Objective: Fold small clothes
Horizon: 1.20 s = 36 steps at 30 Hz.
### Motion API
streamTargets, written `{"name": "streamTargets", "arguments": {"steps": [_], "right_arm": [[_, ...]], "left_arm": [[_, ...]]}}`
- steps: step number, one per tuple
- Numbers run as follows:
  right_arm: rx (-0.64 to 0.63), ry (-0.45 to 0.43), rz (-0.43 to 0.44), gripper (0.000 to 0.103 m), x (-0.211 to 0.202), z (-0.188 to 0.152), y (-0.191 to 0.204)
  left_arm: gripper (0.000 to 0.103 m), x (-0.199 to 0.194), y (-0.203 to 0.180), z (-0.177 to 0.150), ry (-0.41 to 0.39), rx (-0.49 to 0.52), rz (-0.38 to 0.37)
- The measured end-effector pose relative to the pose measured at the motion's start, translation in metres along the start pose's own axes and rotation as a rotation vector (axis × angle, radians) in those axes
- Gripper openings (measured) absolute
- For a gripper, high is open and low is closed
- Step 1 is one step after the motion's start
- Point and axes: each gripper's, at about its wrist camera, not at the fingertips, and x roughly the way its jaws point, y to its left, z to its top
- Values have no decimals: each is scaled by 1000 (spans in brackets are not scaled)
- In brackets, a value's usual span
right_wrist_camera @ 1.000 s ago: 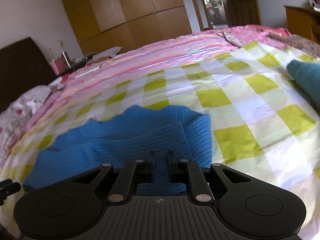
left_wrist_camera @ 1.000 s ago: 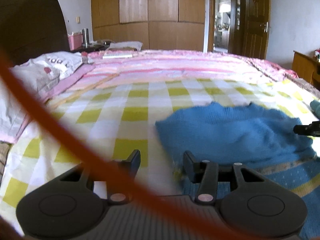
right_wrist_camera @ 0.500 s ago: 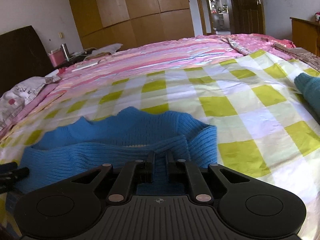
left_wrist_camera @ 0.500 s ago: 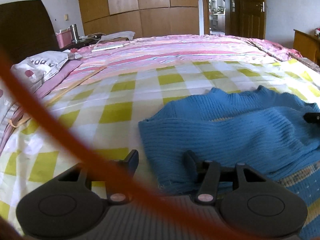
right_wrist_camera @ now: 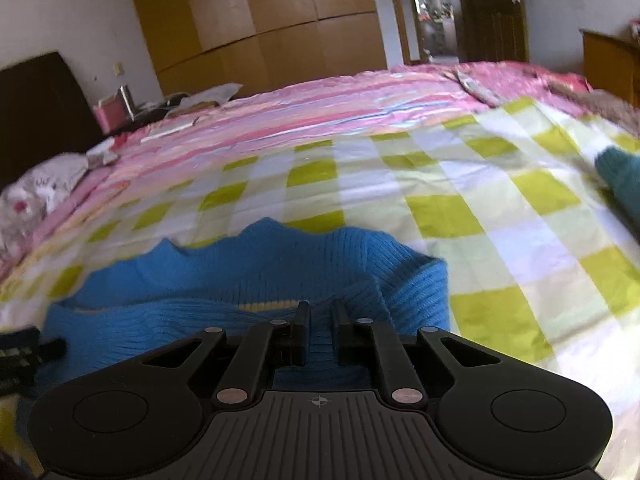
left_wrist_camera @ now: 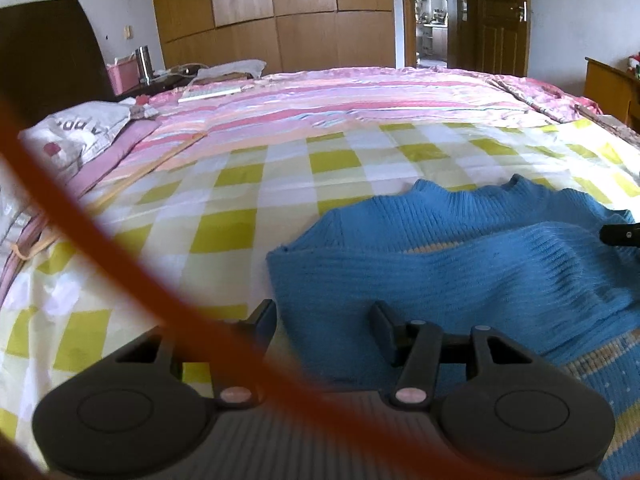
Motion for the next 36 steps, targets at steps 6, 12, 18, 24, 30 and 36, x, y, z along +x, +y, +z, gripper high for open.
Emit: {"name": "streamTargets", "arguments": {"steps": [6, 12, 18, 24, 30, 36], "right_arm": [[-29, 5, 20, 15, -31, -8, 3], [-20, 53, 52, 15, -72, -33, 0], [-35, 97, 77, 21, -120, -63, -2], [-18, 131, 66, 24, -160, -93, -6], [-5, 177, 32, 26, -192, -126, -18], [28, 216, -10, 30, -218, -150, -35]], "left_arm": [[58, -27, 5, -14, -1, -9, -23], [58, -66, 16, -46, 42, -28, -65], [58, -99, 20, -75, 61, -27, -82], [58, -133, 24, -105, 89, -52, -113], [58, -160, 22, -137, 126, -26, -122], [58, -174, 16, -160, 151, -8, -156]]}}
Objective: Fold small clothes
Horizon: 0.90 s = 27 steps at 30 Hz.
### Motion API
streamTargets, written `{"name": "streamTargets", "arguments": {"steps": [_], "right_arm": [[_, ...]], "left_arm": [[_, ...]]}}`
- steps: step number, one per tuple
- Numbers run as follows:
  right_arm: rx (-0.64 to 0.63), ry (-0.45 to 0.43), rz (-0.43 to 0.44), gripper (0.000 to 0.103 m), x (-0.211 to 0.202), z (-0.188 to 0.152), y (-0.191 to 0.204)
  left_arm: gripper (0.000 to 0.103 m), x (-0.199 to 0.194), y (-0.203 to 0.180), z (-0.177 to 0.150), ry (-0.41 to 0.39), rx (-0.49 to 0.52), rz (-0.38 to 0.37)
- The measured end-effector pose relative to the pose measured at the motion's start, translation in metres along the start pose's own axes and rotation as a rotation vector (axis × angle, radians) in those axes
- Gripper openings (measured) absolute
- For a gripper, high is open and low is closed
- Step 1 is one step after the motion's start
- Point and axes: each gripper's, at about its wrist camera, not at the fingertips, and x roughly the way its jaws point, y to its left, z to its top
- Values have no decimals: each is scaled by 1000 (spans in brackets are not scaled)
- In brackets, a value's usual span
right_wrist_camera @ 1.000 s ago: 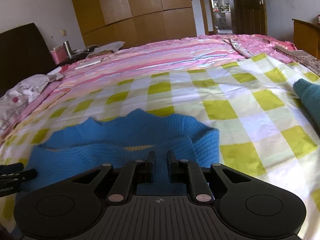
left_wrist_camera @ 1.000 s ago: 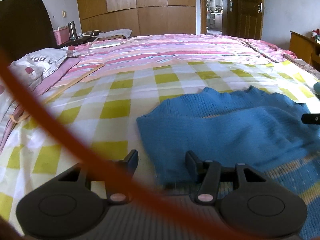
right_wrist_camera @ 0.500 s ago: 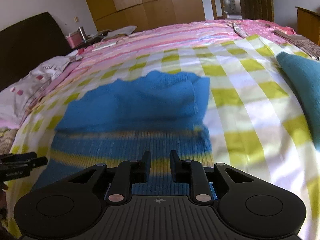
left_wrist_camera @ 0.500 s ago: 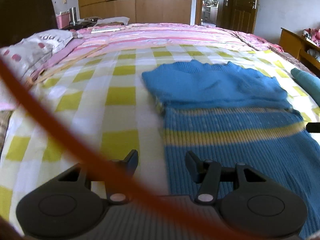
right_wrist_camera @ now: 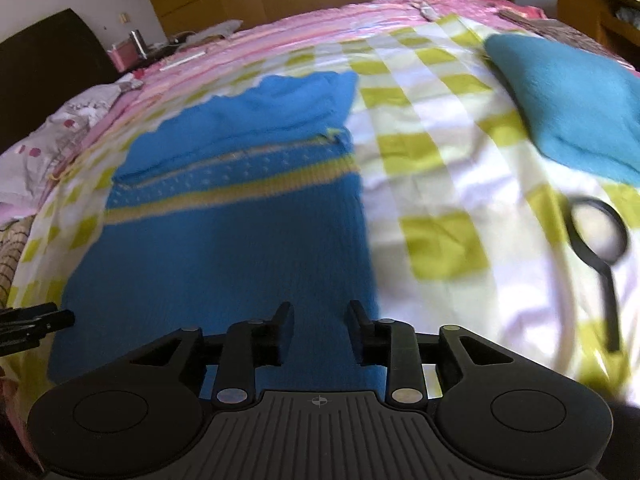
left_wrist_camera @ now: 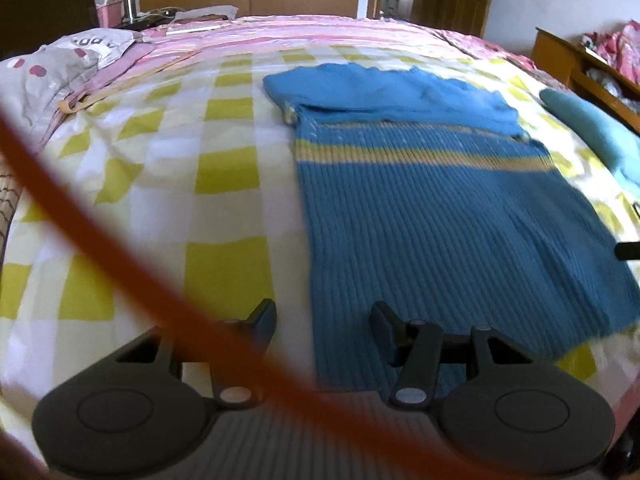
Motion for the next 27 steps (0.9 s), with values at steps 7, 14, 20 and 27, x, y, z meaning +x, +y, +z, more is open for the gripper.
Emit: {"name": "streamTargets", "arguments": {"steps": [7, 14, 20, 27], "right_arm": [[83, 63, -25, 31, -4, -17, -20], [93, 99, 36, 33, -3, -22, -18], [175, 96, 112, 33, 2, -21, -27], [235, 85, 185, 33, 4, -21, -38]], "left_arm": [[59, -3, -5, -4, 1, -6, -10], [60, -6, -3, -8, 20, -11, -33], [59, -8, -1, -8, 29, -44, -96], [54, -6, -2, -1, 81, -84, -134]]}}
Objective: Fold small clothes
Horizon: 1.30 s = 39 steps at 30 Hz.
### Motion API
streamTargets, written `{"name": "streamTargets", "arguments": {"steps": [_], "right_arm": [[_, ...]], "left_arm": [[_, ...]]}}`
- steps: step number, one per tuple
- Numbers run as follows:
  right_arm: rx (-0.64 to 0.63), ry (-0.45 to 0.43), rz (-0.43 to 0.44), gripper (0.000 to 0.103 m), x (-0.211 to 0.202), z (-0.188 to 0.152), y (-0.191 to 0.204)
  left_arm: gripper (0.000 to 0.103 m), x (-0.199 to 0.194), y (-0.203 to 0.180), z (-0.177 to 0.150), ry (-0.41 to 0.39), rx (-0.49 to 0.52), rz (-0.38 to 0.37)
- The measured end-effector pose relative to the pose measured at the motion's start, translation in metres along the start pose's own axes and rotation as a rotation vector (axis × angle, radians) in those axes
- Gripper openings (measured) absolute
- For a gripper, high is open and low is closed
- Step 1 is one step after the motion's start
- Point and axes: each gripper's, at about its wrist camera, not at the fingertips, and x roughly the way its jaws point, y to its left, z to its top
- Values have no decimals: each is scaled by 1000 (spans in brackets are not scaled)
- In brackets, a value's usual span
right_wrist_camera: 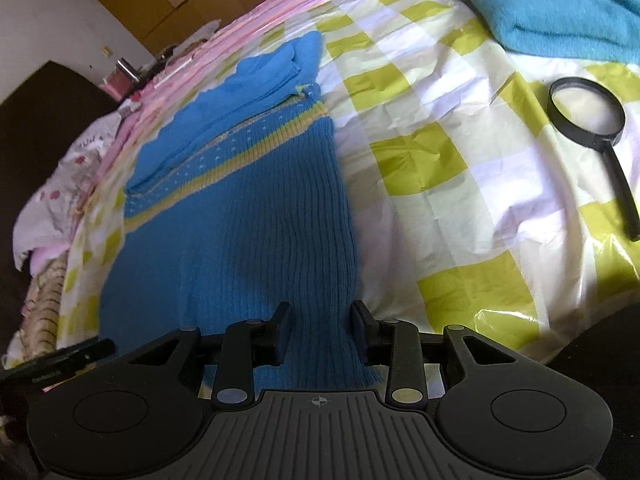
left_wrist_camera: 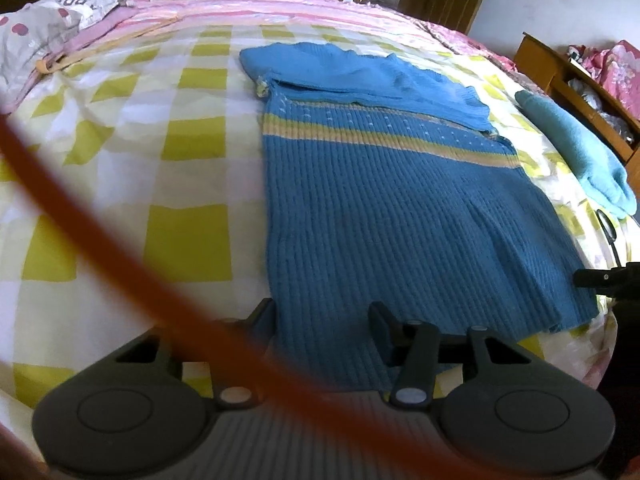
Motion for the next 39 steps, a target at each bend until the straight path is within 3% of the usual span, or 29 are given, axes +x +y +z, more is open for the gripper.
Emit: {"name": "streamTargets", "arguments": {"steps": [9, 11, 16, 29, 33, 35, 39], "right_arm": [[94, 12, 102, 32, 11, 9, -15], [108, 11, 114, 30, 12, 9, -17], [134, 15, 161, 18, 15, 8, -22], [167, 54, 236, 20, 31, 17, -21], [191, 56, 266, 19, 32, 16, -25], [203, 58, 290, 16, 31, 14, -28], [221, 17, 362, 12, 21, 14, -36]], "left_arm": [[52, 9, -9, 6, 33, -16, 8], [47, 9, -8, 8, 39, -32, 14], [22, 8, -5, 13, 45, -56, 26], [27, 19, -15, 23, 87, -43, 66], [22, 18, -24, 25, 93, -28, 107], [16, 18, -29, 30, 106, -19, 100], [16, 11, -36, 41, 63, -39, 43]]}}
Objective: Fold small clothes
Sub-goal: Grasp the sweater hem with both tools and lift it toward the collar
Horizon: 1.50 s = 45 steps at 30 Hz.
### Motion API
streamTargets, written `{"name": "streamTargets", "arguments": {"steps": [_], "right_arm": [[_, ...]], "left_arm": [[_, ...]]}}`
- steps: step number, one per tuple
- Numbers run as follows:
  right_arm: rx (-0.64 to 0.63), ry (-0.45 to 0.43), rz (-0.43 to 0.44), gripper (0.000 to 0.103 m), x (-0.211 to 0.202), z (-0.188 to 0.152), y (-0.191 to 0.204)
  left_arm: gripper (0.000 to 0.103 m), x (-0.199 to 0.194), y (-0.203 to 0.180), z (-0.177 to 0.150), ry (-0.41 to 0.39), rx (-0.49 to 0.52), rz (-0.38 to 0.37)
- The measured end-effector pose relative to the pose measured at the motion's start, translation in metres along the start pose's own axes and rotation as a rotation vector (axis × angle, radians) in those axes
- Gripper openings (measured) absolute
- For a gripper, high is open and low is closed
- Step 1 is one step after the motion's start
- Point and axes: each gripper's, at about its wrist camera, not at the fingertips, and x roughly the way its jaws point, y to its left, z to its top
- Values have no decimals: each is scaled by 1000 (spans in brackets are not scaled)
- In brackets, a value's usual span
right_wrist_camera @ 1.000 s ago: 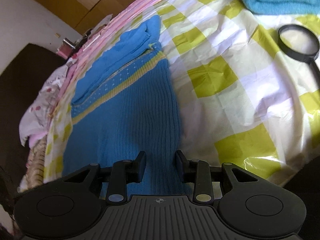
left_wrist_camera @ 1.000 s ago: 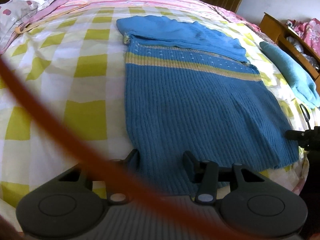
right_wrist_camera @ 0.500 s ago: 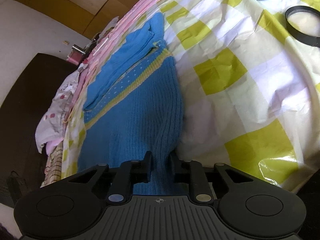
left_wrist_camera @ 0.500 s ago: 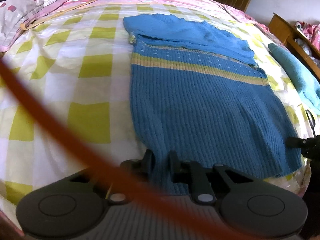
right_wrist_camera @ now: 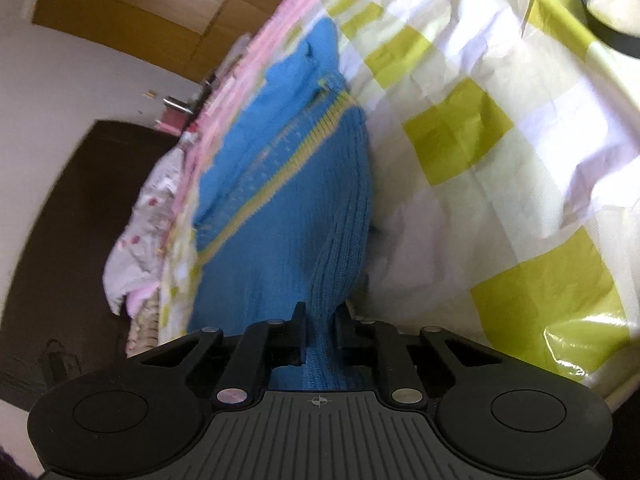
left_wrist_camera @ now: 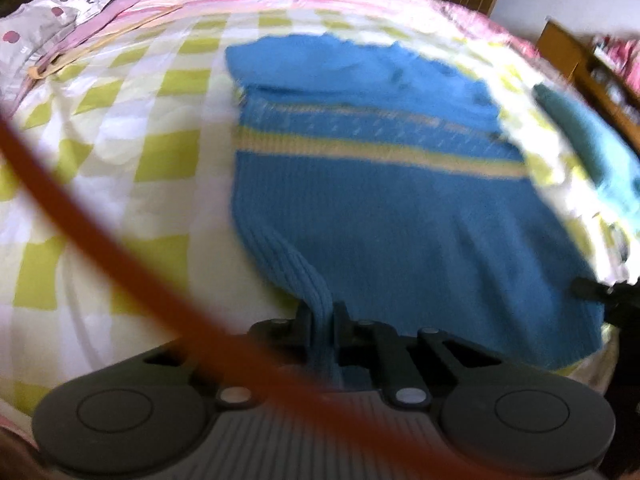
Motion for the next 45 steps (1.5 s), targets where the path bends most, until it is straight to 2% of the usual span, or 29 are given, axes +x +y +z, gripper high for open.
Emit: {"name": "streamTargets", "arguments": {"steps": [6, 11, 18, 24, 30, 39, 45], "right_arm": [[85, -99, 141, 12, -12, 13, 5], [137, -155, 185, 11, -10, 38, 23], [147, -218, 210, 11, 14, 87, 57], [138, -244, 179, 11, 53, 130, 75], [178, -255, 150, 11, 88, 159, 74], [198, -248, 65, 14, 125, 181, 70], [222, -243, 28, 15, 134, 188, 61]], "left_arm": [[16, -13, 8, 20, -83, -97, -187], [16, -7, 28, 51, -170, -202, -325], [16, 10, 55, 99, -268, -286, -421], [15, 36, 82, 126, -308, -356, -447], [15, 67, 100, 149, -313, -409, -437], [15, 90, 114, 161, -296, -472, -440], [15, 102, 119, 166, -292, -494, -426]]}}
